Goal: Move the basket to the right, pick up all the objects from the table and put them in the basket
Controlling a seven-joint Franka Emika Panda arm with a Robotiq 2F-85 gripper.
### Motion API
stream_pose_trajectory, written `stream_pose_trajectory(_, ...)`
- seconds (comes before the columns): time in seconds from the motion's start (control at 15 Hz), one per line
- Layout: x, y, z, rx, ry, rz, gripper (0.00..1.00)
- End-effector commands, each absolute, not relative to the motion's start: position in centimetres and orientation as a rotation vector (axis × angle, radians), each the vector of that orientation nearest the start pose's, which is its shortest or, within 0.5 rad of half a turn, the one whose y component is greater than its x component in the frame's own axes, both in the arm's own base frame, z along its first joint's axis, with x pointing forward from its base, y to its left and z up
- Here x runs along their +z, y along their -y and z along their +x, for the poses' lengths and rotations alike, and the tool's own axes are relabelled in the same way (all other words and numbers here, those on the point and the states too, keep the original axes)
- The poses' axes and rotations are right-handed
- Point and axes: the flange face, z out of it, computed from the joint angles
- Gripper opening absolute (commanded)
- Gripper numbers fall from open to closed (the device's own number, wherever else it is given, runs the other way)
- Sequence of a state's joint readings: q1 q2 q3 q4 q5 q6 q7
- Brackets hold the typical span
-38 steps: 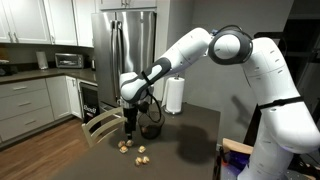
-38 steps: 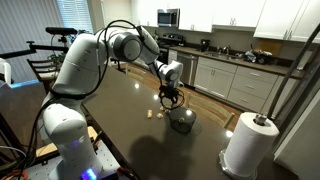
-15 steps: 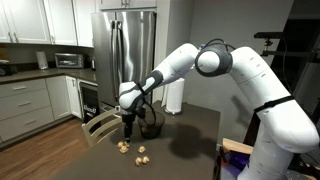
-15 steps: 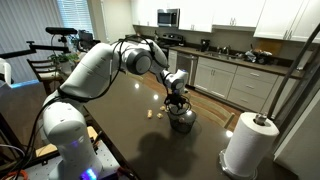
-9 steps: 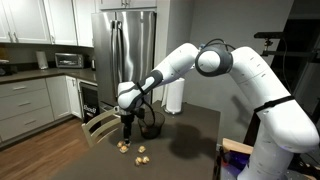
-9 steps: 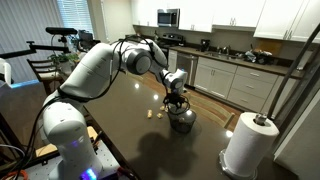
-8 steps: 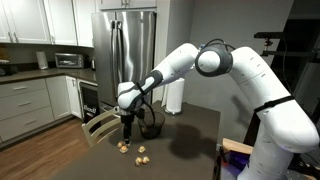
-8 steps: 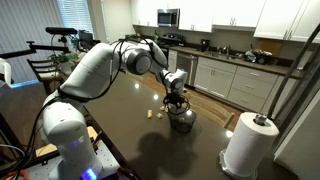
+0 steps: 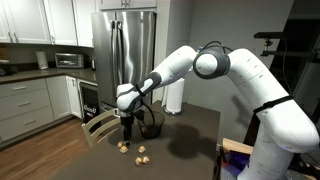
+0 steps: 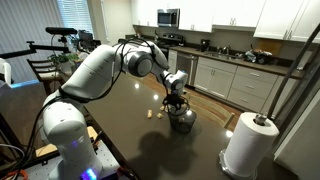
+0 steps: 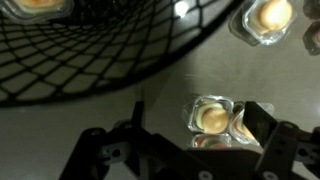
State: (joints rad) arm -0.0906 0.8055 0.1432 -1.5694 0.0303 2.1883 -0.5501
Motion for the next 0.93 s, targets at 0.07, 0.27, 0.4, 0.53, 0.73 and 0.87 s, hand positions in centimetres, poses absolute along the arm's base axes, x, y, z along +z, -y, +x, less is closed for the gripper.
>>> stream_pose_trajectory(0.07, 15.3, -2.4, 68.5, 0.221, 0.819, -2.819, 0.67)
stream_pose_trajectory(0.27, 15.6, -2.4, 68.7, 0.209, 0.817, -2.824, 0.47)
stream_pose_trajectory(0.4, 15.8, -2.4, 68.7, 0.205, 0.816, -2.827, 0.34)
stream_pose_trajectory(0.53, 16.0, -2.4, 68.7, 0.202, 0.814, -2.830, 0.20)
stream_pose_trajectory(0.73, 16.3, -2.5, 68.5, 0.201, 0.810, -2.835, 0.09)
stream_pose_trajectory(0.87, 16.7, -2.7, 68.2, 0.201, 0.806, -2.840, 0.10)
